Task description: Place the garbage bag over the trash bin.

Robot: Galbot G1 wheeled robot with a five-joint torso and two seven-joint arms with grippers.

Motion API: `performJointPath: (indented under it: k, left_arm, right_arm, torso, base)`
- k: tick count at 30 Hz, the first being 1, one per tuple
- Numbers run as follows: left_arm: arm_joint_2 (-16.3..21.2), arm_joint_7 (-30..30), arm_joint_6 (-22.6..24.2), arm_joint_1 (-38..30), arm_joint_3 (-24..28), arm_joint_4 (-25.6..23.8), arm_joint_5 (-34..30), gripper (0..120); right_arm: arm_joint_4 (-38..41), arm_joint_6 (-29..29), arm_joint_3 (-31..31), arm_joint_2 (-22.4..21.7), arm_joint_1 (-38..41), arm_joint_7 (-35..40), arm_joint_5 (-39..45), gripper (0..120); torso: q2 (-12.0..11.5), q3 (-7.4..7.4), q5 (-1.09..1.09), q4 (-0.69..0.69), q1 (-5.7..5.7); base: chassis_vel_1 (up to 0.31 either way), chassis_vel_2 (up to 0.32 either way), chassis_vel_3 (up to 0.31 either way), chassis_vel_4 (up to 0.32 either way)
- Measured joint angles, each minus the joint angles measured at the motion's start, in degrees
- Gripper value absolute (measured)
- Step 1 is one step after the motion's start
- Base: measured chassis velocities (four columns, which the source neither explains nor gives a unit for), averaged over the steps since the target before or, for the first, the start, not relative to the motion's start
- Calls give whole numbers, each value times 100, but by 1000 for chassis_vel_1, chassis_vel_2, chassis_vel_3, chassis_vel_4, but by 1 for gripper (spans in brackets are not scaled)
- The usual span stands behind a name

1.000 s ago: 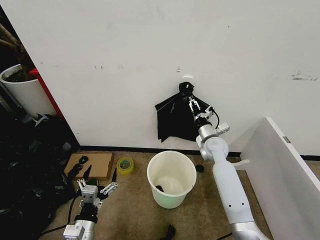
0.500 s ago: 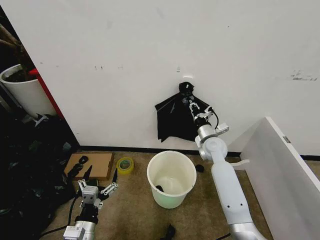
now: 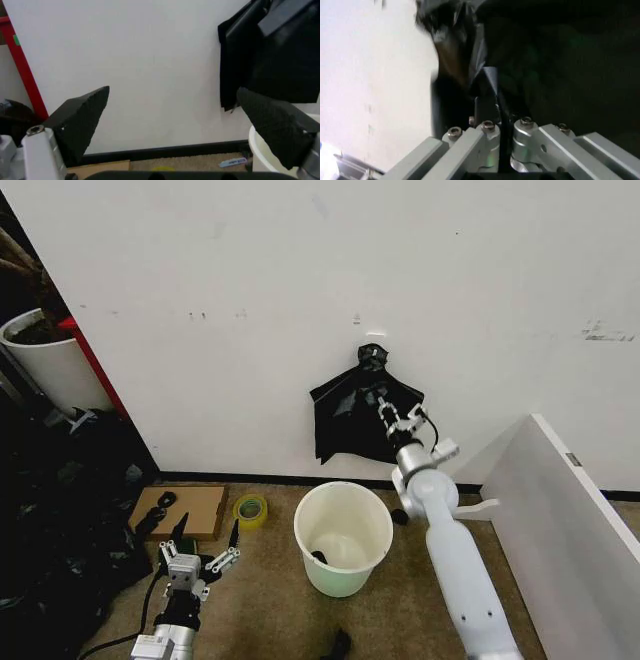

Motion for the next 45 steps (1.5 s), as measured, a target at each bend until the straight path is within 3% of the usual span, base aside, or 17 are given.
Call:
performJointPath:
  k: [19, 35, 45]
  left_arm:
    - [37, 1, -85, 1, 36, -18, 5, 100]
    - [50, 1, -136, -44, 59, 42, -21, 100]
    - [51, 2, -138, -76, 65, 92, -37, 100]
  right_arm:
    - [1143, 406, -71, -71, -1558, -10, -1189, 0]
    - [1979, 1326, -6, -100, -2967, -86, -2859, 0]
    - [2270, 1518, -76, -122, -3358, -60, -3007, 0]
  torso:
    - [0, 0, 0, 1, 0]
    - [0, 0, 0, 1, 0]
    - [0, 0, 0, 2, 1]
  base:
    - [0, 0, 0, 0]
    - [0, 0, 0, 0]
    - [0, 0, 0, 0]
